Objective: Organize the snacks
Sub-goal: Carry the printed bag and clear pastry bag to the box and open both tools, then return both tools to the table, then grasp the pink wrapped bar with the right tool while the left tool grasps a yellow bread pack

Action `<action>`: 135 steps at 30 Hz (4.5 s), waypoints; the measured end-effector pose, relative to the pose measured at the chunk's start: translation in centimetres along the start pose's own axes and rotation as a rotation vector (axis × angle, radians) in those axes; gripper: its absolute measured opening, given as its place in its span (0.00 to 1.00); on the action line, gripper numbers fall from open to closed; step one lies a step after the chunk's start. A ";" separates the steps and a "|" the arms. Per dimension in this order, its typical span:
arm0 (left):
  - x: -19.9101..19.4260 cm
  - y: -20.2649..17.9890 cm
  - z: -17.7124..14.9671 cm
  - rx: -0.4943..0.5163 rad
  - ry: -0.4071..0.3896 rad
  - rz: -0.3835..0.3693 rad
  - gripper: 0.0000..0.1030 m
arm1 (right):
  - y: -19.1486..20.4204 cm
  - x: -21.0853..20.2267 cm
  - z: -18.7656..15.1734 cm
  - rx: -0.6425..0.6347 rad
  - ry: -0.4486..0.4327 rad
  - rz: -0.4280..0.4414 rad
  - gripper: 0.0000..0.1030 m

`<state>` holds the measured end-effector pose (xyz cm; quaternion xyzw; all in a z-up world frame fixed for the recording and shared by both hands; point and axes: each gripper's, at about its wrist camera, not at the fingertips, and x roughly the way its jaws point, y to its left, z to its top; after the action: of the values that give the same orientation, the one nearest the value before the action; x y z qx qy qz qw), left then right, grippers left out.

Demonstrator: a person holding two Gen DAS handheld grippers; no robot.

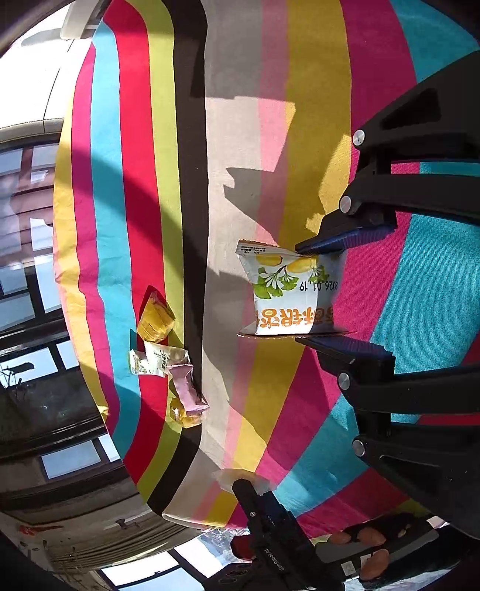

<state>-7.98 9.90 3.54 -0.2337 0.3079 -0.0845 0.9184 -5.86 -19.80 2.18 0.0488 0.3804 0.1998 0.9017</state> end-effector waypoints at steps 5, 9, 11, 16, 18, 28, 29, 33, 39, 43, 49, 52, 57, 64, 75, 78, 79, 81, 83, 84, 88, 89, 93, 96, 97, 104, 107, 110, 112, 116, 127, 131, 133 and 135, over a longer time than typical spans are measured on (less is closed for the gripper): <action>-2.7 2.0 -0.4 -0.002 -0.027 0.030 0.57 | 3.0 0.3 -0.6 -0.033 0.030 0.075 0.42; -4.1 4.3 -1.4 -0.036 -0.017 0.052 0.57 | 6.0 0.7 -1.5 -0.096 0.071 0.100 0.42; -4.9 5.3 -1.9 -0.050 -0.011 0.058 0.57 | 7.4 0.6 -2.0 -0.122 0.080 0.121 0.42; -7.6 7.3 -3.1 -0.052 -0.019 0.089 0.57 | 10.6 0.8 -2.9 -0.186 0.101 0.155 0.42; -8.8 7.9 -3.6 -0.054 -0.025 0.097 0.57 | 11.7 0.8 -3.2 -0.194 0.112 0.188 0.42; -14.9 11.9 -5.3 -0.084 -0.075 0.150 0.57 | 18.9 1.9 -4.7 -0.343 0.164 0.262 0.42; -15.6 12.3 -5.6 -0.091 -0.079 0.157 0.57 | 19.6 2.0 -4.9 -0.358 0.169 0.270 0.42; -17.6 13.8 -6.6 -0.106 -0.083 0.193 0.57 | 22.3 2.3 -5.6 -0.410 0.183 0.315 0.42; -20.3 17.2 -8.8 -0.174 -0.060 0.260 0.57 | 27.3 2.1 -7.7 -0.505 0.227 0.420 0.42; -21.7 20.3 -11.0 -0.243 -0.032 0.338 0.57 | 31.3 1.4 -10.5 -0.614 0.261 0.499 0.42; -22.6 23.4 -13.4 -0.307 0.016 0.441 0.58 | 35.9 1.7 -15.0 -0.762 0.348 0.581 0.42; -22.4 25.3 -13.7 -0.368 0.071 0.595 0.82 | 37.2 1.9 -17.0 -0.829 0.381 0.615 0.55; -24.0 26.6 -13.3 -0.449 -0.005 0.806 0.89 | 35.3 0.5 -14.9 -0.762 0.313 0.644 0.71; -23.5 21.5 -8.7 -0.335 -0.168 0.843 0.98 | 26.1 -2.3 -6.7 -0.476 0.094 0.571 0.80; -10.4 5.7 0.5 -0.044 -0.035 0.340 0.98 | 8.0 0.3 -0.4 -0.095 0.010 0.069 0.85; -5.7 2.4 2.2 0.038 -0.042 0.313 0.98 | 4.1 1.7 -0.4 0.030 0.044 0.044 0.85; -3.7 2.0 2.9 0.050 -0.025 0.301 0.98 | 3.0 1.6 -0.2 0.081 0.052 0.072 0.85; -0.2 1.7 3.8 0.035 0.016 0.276 0.98 | 2.3 1.4 0.2 0.100 0.038 0.073 0.85; 2.5 2.1 4.1 -0.021 0.057 0.257 0.98 | 2.0 1.6 0.4 0.091 0.037 0.042 0.85; 3.6 2.5 4.0 -0.052 0.071 0.247 0.98 | 1.8 1.8 0.5 0.105 0.044 0.051 0.85; 5.1 3.4 3.6 -0.095 0.091 0.244 0.98 | 2.4 2.6 1.3 0.069 0.053 0.028 0.85; 4.7 3.6 3.5 -0.102 0.069 0.225 0.98 | 2.9 3.1 1.8 0.042 0.056 0.021 0.85; 4.5 4.5 3.5 -0.153 0.074 0.193 0.98 | 5.6 6.7 4.3 -0.070 0.073 0.013 0.85; 4.0 5.1 3.5 -0.187 0.060 0.158 0.98 | 7.9 9.8 6.8 -0.103 0.072 0.046 0.85; 3.8 5.3 3.6 -0.202 0.054 0.142 0.98 | 8.6 10.6 7.7 -0.104 0.061 0.062 0.85; 3.4 6.5 3.7 -0.272 0.017 0.108 0.98 | 12.8 16.3 12.0 -0.082 0.043 0.057 0.85; 3.4 6.6 3.7 -0.275 0.011 0.109 0.98 | 13.8 18.8 12.9 -0.104 0.096 -0.003 0.85; 3.4 6.5 3.7 -0.272 0.011 0.112 0.98 | 13.8 20.5 13.0 -0.121 0.180 -0.051 0.85; 3.4 6.6 3.7 -0.275 0.010 0.109 0.98 | 14.0 19.4 12.7 -0.151 0.136 -0.005 0.44; 3.4 6.7 3.6 -0.277 0.008 0.103 0.98 | 13.5 15.9 10.3 -0.226 0.099 0.007 0.15; 3.3 6.7 3.6 -0.275 0.008 0.106 0.98 | 6.3 8.5 5.0 -0.147 0.191 0.085 0.45; 3.3 6.7 3.6 -0.271 0.009 0.111 0.98 | 6.2 8.2 5.3 -0.117 0.161 0.070 0.86; 3.5 6.5 3.6 -0.263 0.011 0.120 0.98 | 6.9 9.2 6.0 -0.105 0.161 0.066 0.85; 3.5 6.4 3.6 -0.257 0.011 0.128 0.98 | 7.6 10.6 6.7 -0.095 0.170 0.040 0.85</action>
<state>-2.93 15.80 1.11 -0.3287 0.3357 0.0129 0.8827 3.12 -8.17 1.70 -0.0038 0.4445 0.2389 0.8633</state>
